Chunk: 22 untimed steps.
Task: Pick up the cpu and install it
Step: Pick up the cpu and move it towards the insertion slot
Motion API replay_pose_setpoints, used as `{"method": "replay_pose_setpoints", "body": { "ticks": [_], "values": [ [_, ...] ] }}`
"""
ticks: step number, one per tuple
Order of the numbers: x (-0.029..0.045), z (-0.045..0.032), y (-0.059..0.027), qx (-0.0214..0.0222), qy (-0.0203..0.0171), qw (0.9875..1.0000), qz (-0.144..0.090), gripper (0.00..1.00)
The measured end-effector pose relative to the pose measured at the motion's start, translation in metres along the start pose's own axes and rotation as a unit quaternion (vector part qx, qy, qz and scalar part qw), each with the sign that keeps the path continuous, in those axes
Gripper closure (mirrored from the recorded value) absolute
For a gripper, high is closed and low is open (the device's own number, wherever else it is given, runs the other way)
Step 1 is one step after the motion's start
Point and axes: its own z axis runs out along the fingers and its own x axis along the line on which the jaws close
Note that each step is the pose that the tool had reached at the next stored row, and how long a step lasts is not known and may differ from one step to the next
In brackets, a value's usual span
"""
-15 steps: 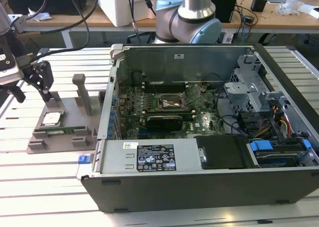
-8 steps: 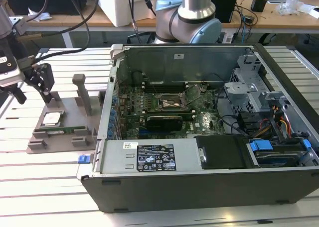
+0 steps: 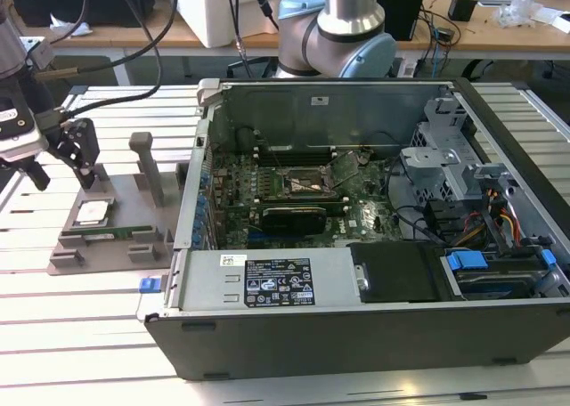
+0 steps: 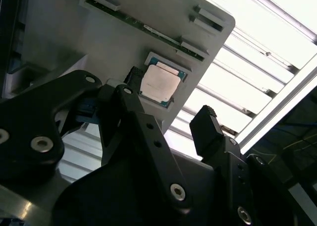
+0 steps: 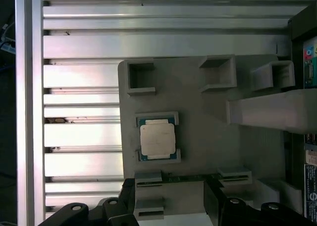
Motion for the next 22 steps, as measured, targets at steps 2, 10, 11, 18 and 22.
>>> {"method": "replay_pose_setpoints", "body": {
  "ticks": [2,10,11,18,22],
  "values": [
    [0.0,0.0023,0.0,0.0,0.0,1.0,0.0,0.34],
    [-0.0003,0.0096,-0.0001,0.0,0.0,1.0,0.0,0.34],
    [-0.0003,0.0103,-0.0001,0.0,0.0,1.0,0.0,0.34],
    [-0.0004,0.0159,-0.0001,0.0,0.0,1.0,0.0,0.34],
    [-0.0005,0.0209,-0.0002,0.0,0.0,1.0,0.0,0.34]
  ]
}}
